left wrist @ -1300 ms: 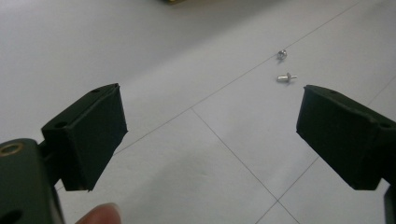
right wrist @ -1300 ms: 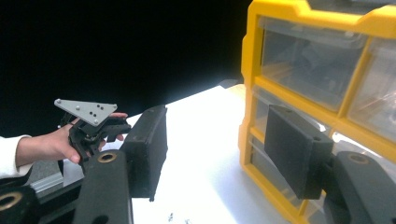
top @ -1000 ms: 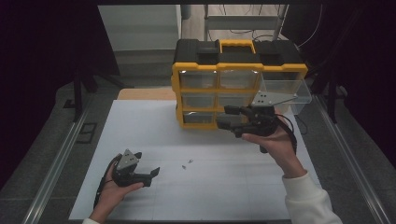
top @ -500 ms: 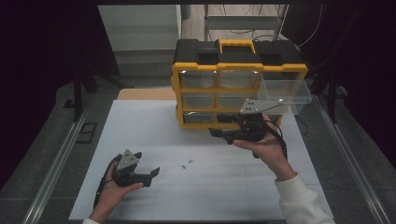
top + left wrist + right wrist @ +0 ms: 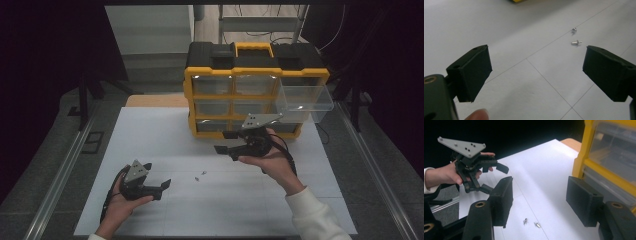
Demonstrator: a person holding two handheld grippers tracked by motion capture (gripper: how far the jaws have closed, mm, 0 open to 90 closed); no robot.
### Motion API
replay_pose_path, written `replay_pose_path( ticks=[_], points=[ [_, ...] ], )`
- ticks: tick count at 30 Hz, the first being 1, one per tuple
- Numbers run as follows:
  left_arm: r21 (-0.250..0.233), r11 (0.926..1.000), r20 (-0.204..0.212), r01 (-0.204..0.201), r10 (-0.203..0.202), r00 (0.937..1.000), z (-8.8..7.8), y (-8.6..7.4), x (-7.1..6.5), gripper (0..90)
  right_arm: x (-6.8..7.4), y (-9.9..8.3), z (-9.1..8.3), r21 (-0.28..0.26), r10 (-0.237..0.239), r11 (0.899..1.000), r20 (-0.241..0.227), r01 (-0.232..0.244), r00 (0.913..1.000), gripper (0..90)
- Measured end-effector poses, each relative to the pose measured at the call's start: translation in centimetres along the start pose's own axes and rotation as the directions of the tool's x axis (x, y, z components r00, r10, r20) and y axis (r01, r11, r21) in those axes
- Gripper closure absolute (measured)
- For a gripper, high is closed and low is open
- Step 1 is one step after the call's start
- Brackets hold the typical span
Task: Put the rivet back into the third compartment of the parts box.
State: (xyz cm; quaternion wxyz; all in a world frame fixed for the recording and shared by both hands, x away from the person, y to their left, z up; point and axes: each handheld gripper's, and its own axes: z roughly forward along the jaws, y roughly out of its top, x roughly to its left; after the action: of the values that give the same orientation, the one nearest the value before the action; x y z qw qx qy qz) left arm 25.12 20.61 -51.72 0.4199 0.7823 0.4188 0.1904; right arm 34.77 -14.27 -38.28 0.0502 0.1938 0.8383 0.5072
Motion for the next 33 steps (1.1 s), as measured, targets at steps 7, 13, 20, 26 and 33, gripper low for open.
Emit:
replay_pose_path(
  ticks=[7,13,20,26,33],
  points=[
    [0.000,1.0000,0.003,-0.001,0.001,1.0000,0.0,0.0,0.0,8.9,-0.2,-0.8,1.0,0.030,0.010,0.999,-0.001,-0.010,0.9999,38.8],
    [0.003,1.0000,0.005,-0.004,0.004,1.0000,0.1,0.0,0.0,8.9,-0.2,-1.4,1.9,0.059,0.012,0.998,-0.004,-0.012,0.9999,37.8],
    [0.007,0.9999,0.004,-0.007,0.007,1.0000,0.1,0.0,-0.1,8.9,-0.2,-1.8,2.6,0.083,0.010,0.996,-0.008,-0.009,0.9999,37.4],
    [0.009,0.9999,0.005,-0.009,0.009,0.9999,0.1,0.0,-0.1,8.9,-0.1,-2.1,3.2,0.105,0.000,0.994,-0.007,0.000,1.0000,36.3],
    [0.013,0.9999,0.005,-0.011,0.011,0.9999,0.1,0.0,-0.1,9.0,-0.1,-2.6,4.0,0.128,-0.005,0.992,-0.004,0.006,1.0000,35.5]
  ],
)
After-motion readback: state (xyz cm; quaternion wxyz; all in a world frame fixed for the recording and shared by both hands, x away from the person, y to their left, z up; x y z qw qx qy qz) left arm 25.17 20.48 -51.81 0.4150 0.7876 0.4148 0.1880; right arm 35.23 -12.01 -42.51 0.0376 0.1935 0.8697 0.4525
